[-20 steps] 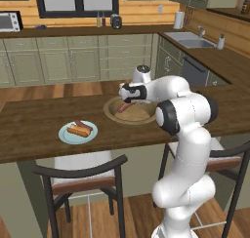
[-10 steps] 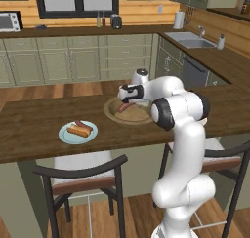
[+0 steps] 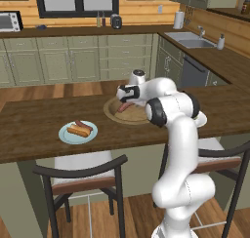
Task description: Place one bun and one sausage from the bowl on each plate.
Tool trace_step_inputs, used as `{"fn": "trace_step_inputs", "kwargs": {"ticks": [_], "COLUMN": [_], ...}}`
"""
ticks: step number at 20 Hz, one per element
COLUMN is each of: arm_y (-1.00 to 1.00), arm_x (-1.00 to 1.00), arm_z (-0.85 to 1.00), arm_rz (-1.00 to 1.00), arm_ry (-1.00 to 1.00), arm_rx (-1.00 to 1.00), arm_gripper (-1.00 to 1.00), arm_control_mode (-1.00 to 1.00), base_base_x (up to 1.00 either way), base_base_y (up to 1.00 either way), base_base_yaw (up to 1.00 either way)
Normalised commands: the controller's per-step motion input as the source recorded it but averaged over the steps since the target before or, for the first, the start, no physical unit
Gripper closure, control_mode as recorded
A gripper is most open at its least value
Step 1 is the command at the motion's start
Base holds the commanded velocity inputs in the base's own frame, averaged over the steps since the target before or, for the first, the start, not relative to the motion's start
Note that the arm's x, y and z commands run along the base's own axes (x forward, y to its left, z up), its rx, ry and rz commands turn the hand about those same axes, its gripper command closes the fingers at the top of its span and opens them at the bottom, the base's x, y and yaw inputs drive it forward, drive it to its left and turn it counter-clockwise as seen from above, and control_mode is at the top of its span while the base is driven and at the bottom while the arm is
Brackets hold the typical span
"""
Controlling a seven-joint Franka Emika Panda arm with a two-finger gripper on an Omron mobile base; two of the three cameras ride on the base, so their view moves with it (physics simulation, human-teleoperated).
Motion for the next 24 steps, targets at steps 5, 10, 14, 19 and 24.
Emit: {"fn": "trace_step_inputs", "kwargs": {"ticks": [5, 10, 14, 19, 24], "arm_y": [0.0, 0.06, 0.06, 0.0, 0.0], "arm_x": [0.36, 0.44, 0.24, -0.05, -0.04], "arm_z": [-0.26, -0.11, -0.23, -0.58, -0.58], "arm_rz": [-0.04, -0.05, -0.05, -0.02, -0.01], "arm_ry": [0.0, 0.01, 0.02, 0.0, 0.03], "arm_rx": [0.0, 0.0, 0.0, 0.0, 0.0], "arm_gripper": [-1.0, -1.0, -1.0, -1.0, -1.0], "arm_control_mode": [-1.0, -1.0, -1.0, -1.0, -1.0], "base_base_x": [0.0, 0.0, 0.0, 0.0, 0.0], "base_base_y": [0.0, 0.0, 0.0, 0.0, 0.0], "base_base_yaw": [0.0, 0.0, 0.0, 0.0, 0.0]}}
